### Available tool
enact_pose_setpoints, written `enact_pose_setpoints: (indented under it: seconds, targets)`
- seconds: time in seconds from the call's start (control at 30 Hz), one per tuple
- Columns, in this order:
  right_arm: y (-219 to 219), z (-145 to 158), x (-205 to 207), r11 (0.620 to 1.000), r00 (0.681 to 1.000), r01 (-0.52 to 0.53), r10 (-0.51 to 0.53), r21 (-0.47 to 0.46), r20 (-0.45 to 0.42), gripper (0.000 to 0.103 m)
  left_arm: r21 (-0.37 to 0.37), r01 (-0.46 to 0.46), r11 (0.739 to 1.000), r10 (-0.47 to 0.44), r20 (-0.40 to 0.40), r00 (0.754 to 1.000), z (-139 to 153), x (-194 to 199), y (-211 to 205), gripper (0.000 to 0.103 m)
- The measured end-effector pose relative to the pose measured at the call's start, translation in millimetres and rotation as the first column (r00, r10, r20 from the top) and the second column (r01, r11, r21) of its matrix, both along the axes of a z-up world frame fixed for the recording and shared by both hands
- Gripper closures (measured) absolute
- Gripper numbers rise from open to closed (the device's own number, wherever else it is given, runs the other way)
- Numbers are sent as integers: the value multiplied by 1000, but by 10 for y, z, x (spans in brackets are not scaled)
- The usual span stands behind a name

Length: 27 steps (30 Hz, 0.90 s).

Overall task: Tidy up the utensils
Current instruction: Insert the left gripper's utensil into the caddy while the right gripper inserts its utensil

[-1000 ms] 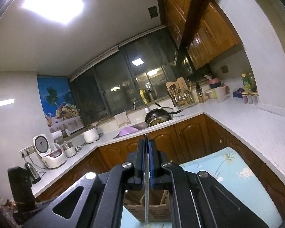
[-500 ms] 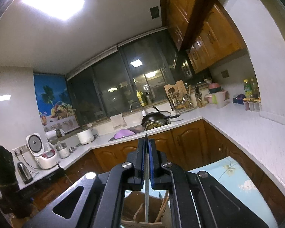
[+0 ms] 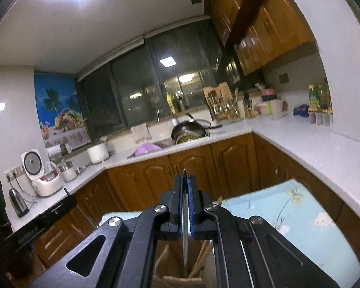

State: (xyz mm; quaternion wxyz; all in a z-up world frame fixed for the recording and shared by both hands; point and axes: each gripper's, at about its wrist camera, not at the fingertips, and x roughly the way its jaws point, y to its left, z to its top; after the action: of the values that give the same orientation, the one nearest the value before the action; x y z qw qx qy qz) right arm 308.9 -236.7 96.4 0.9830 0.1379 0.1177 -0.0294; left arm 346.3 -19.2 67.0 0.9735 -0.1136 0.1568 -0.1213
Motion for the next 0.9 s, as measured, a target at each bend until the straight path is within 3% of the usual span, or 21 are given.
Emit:
enact_pose_setpoints:
  seconds: [0.27,0.67,0.73,0.83,0.9]
  targets:
    - [-68,-281,60,999,998,11,-9,30,-69,99,8,3,1000,-2,-93,996,-234,167,-52,100]
    - [-175,-264,80,997,994,-9,17,78,-105,97,6,3,1000,-2,-109,994,44,196,107,100]
    - [-174,-267,86,996,994,-13,23,89,-111,94,0,7,1000,-7,-126,992,43,205,135,100]
    - [-200,-230,33,994,994,-27,38,110,-98,85,-21,23,1000,-26,-137,990,102,192,185,87]
    - [-205,-183,-36,992,996,-31,41,121,-82,71,-28,18,999,-21,-119,993,142,99,217,80]
